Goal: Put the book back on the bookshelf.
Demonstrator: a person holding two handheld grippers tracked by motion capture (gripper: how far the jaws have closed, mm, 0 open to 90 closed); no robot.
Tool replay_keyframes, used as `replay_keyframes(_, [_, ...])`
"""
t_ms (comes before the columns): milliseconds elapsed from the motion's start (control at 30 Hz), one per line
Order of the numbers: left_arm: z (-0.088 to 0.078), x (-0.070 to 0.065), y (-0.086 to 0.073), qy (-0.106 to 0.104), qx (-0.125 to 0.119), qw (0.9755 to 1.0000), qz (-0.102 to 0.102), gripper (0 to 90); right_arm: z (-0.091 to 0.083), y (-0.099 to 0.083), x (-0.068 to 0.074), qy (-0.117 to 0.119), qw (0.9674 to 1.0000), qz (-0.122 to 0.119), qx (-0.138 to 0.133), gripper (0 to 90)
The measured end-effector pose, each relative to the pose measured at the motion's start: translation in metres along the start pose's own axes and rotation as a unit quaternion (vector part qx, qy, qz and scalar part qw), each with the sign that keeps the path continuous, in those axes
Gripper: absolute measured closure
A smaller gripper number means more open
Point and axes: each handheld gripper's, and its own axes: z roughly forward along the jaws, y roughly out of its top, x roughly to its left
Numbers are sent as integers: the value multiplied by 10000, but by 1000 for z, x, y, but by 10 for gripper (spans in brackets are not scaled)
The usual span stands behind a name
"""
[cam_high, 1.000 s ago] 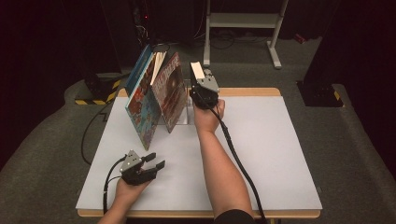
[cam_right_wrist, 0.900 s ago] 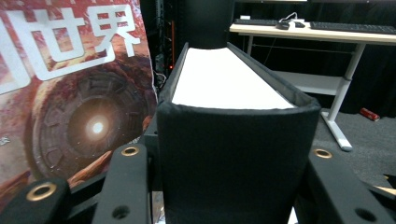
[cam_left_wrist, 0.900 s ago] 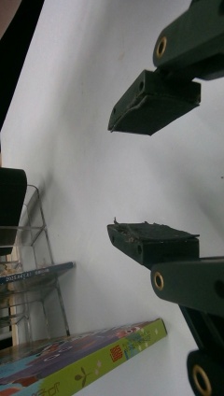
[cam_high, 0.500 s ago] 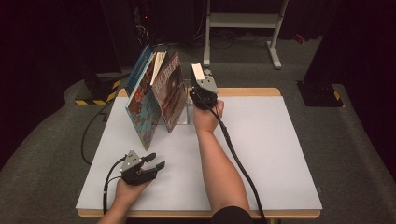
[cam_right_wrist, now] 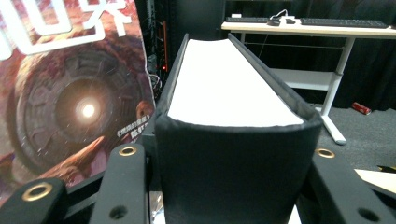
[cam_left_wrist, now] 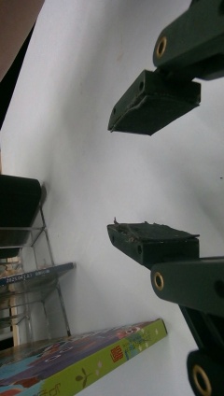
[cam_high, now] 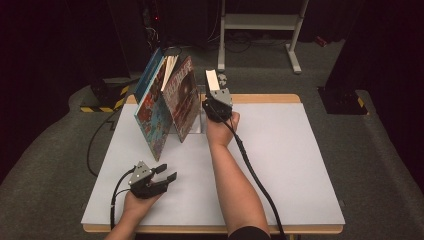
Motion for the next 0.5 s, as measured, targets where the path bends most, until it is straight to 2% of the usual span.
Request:
replay_keyframes(133, [0,0,0,10,1,10000,1,435,-2,-2,1,32,10000,-50,45,516])
replay_keyframes(233, [0,0,0,13,1,10000,19,435,-3,-1,-1,59,9999,4,88,508])
replay_keyframes(367, [0,0,0,11,2,10000,-1,435,-3,-2,-4,256,9995,61,170,479])
replay_keyframes(500, [0,0,0,9,6,10000,22,434,-6,-5,-11,468,9983,15,359,456])
